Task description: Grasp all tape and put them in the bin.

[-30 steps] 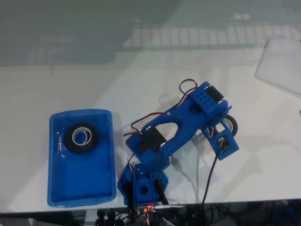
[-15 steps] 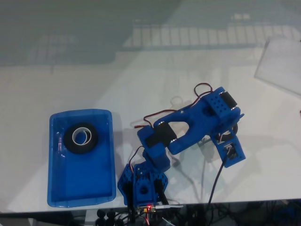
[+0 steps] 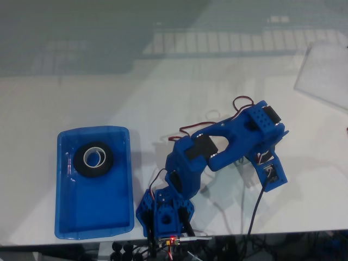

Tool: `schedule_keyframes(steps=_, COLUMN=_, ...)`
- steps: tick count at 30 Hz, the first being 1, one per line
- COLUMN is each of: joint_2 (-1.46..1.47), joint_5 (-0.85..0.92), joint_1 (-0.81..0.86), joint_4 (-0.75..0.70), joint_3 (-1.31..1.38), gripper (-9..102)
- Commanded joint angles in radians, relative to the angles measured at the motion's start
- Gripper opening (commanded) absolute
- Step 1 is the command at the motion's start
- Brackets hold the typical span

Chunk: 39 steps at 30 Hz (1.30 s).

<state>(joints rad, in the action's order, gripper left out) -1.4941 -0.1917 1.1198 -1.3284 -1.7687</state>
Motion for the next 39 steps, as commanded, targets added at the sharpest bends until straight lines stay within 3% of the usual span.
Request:
schedule_keyframes(steps=1, joint_2=0.011, joint_5=0.0, joint_1=-0.015, joint_4=0.009, joint_3=0.052, gripper=29)
schedule_keyframes(steps=10, joint_2=0.071, joint_5=-0.005, joint_1=-0.032, joint_4=0.043, joint_3=0.067, gripper=22)
schedule_keyframes(steps=13, joint_2=0.094, joint_5=-0.002, joint_1=-0.034, joint_4=0.069, joint_3=0.067, gripper=13)
schedule_keyframes(steps=15, joint_2=0.104, joint_5=-0.002, joint_1=-0.032, joint_4=0.084, joint_3=0.069, gripper=1)
schedule_keyframes(steps=29, joint_2=0.083, joint_5=-0.012, joint_1=-0.032, joint_4=0.089, joint_3=0.072, gripper=0)
schedule_keyframes(steps=39, joint_2=-0.207, joint_5=-0.012, joint_1=-0.138, joint_4=0.086, joint_3=0.087, gripper=0)
